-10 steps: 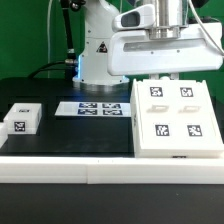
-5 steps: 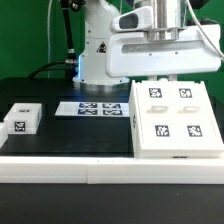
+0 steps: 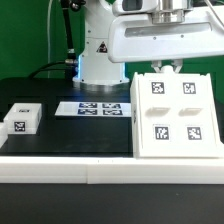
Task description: Assemble cabinet
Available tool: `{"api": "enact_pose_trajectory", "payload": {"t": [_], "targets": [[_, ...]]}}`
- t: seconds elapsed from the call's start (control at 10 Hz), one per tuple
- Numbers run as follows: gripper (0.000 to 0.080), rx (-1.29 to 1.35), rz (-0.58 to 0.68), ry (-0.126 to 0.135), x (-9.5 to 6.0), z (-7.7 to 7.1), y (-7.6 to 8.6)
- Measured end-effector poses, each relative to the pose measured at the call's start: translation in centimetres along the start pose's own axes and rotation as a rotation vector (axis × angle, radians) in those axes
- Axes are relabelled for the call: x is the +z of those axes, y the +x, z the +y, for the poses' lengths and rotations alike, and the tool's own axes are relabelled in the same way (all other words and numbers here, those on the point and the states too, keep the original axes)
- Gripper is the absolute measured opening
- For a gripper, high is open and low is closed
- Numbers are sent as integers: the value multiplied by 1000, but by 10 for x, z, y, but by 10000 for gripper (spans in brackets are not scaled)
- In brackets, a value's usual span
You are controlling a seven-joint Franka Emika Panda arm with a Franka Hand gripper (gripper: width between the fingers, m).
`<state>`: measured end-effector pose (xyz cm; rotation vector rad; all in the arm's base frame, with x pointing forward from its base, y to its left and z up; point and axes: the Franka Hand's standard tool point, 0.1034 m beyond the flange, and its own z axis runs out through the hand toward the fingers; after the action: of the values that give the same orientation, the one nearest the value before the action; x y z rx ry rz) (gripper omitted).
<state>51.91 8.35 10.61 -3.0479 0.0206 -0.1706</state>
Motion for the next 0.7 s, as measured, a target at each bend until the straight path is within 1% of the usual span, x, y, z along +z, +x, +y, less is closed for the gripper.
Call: {"api": "enact_pose_trajectory", "payload": {"t": [0.2, 0.4, 0.7], "targets": [[2, -4, -7, 0, -1, 0, 1], [2, -5, -29, 6, -12, 0, 12], [2, -13, -47, 10, -23, 3, 24]]}}
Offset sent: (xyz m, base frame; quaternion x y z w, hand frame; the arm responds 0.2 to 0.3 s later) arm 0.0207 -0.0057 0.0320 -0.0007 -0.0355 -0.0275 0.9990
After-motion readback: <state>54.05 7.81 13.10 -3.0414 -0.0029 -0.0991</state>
